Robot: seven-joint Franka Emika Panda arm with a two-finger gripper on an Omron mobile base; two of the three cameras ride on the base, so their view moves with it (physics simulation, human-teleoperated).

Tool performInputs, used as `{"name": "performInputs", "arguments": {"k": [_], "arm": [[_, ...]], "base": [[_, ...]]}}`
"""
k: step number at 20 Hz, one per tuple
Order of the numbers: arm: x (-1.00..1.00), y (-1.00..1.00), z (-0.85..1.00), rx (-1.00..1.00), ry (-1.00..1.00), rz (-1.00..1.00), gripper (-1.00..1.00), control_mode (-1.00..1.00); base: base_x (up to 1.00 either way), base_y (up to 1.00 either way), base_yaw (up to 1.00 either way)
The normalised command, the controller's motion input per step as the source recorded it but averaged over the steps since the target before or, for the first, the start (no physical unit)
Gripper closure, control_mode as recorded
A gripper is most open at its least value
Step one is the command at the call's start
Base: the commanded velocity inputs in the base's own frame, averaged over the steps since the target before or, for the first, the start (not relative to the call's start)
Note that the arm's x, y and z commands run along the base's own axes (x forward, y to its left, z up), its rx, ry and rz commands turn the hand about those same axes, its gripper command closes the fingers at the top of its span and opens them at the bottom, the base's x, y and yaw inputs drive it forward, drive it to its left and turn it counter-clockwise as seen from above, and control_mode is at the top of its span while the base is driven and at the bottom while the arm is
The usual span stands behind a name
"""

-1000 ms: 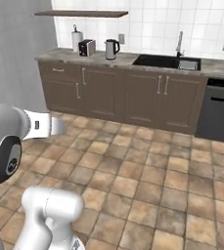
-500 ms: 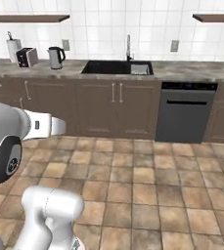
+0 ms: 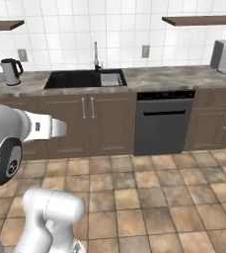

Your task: Navigate to the coffee machine.

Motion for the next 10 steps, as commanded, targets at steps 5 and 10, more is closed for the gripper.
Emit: {"name": "performInputs", "arguments": {"k": [5, 10], "arm": [[0.00, 0.00, 0.00, 0.00, 0.00, 0.00, -1.00, 1.00], [0.00, 0.00, 0.00, 0.00, 0.00, 0.00, -1.00, 1.00]], "base": [[1.00, -0.72, -0.04], [1.00, -1.00, 0.08]]}}
